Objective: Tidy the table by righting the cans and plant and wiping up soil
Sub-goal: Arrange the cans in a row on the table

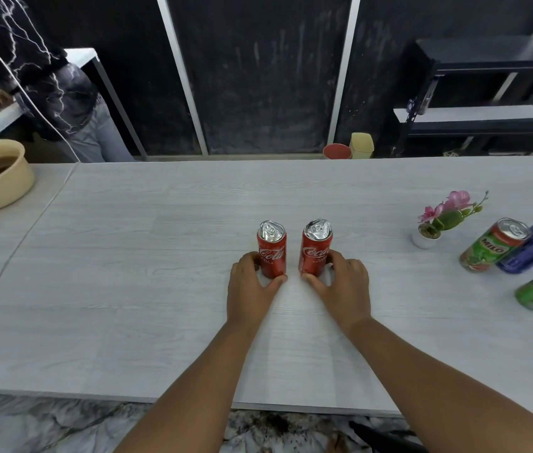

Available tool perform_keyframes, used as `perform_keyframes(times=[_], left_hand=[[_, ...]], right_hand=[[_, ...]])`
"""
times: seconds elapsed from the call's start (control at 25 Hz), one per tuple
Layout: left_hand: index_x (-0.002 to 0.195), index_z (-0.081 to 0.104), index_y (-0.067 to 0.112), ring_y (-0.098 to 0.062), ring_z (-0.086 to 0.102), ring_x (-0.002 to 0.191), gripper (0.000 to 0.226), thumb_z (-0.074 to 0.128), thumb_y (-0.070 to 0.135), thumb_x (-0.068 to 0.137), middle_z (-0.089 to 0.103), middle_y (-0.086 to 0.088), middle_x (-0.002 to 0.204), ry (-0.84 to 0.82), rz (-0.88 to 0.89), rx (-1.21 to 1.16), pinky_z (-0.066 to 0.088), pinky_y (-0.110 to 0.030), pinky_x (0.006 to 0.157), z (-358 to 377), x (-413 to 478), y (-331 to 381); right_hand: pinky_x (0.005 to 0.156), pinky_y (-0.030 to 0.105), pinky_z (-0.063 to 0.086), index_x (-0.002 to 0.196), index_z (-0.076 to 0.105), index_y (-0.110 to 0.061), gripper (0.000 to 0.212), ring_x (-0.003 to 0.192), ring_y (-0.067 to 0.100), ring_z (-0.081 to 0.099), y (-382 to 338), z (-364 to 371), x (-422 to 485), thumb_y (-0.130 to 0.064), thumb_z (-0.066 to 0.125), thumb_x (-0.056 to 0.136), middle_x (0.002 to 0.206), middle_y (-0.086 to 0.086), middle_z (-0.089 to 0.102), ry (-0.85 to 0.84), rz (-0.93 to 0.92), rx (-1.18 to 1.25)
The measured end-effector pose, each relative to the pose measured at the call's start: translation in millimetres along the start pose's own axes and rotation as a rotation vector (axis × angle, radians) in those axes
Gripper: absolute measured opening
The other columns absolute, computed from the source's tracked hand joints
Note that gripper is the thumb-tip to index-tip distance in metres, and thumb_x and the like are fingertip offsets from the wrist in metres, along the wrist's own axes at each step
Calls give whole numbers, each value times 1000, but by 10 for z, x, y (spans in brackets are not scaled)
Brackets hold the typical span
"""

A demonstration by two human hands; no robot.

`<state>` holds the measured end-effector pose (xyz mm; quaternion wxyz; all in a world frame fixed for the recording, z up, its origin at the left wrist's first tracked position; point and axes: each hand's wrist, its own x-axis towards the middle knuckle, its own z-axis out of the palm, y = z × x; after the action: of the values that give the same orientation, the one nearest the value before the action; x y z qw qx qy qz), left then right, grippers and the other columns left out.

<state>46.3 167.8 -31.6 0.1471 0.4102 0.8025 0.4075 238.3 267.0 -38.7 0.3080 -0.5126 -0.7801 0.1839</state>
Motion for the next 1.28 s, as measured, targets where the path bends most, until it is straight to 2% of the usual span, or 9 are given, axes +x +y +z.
perform_keyframes(times=[0.16, 0.36, 0.56, 0.64, 0.8, 1.04, 1.16, 1.28], left_hand=[[130, 60, 22, -12, 52, 120, 70, 88, 60, 78, 66, 9, 122, 31, 24, 72, 49, -29, 94, 19, -68, -20], [144, 57, 15, -21, 53, 128, 67, 79, 51, 92, 65, -2, 134, 20, 92, 154, 52, -37, 104, 10, -163, -45], [135, 61, 7, -31, 58, 121, 64, 78, 52, 93, 67, -10, 127, 156, 35, 355, 54, -45, 100, -14, -491, -31], [128, 65, 12, -29, 60, 114, 54, 78, 50, 92, 69, -6, 120, 162, 129, 399, 55, -44, 95, 36, -694, -30], [120, 70, 19, -24, 64, 109, 36, 80, 41, 93, 70, 2, 116, 15, 344, 390, 57, -40, 92, 294, -826, 193], [125, 69, 24, -20, 62, 114, 36, 71, 46, 97, 66, 7, 123, -223, 554, 246, 53, -38, 98, 1007, -768, 841], [131, 67, 24, -17, 59, 123, 43, 69, 50, 97, 64, 7, 130, -338, 574, 166, 49, -33, 106, 1401, -696, 1199], [144, 59, 25, -14, 51, 138, 54, 67, 54, 100, 59, 7, 145, -490, 526, 86, 44, -31, 117, 1811, -647, 1582]], right_hand=[[99, 41, 49, 130, 64, -25, 63, 102, 17, 54, 23, -5, -39, -60, 83, 82, 101, -13, 60, -28, -1, 9], [101, 41, 49, 139, 64, -21, 65, 112, 23, 58, 40, -51, -68, -54, 83, 87, 116, 0, 70, -75, 22, 33], [105, 31, 47, 146, 58, -26, 74, 122, 10, 54, 45, -212, -159, -55, 86, 83, 123, -9, 65, -117, 126, 225], [107, 25, 46, 147, 56, -31, 72, 124, 0, 51, 161, -327, -288, -57, 83, 86, 129, -14, 61, -94, 163, 252], [107, 19, 43, 143, 57, -43, 61, 131, -11, 45, 467, -654, -596, -63, 77, 88, 135, -23, 57, -19, 208, 240], [104, 25, 43, 141, 57, -44, 61, 130, -1, 47, 1109, -1368, -777, -68, 72, 88, 135, -22, 58, 135, 391, 192], [109, 34, 44, 138, 58, -41, 55, 132, 7, 47, 1492, -1713, -804, -59, 76, 90, 134, -17, 59, 272, 506, 178], [111, 41, 46, 142, 55, -35, 62, 130, 11, 49, 1796, -1961, -802, -52, 82, 88, 134, -13, 58, 388, 623, 214]])
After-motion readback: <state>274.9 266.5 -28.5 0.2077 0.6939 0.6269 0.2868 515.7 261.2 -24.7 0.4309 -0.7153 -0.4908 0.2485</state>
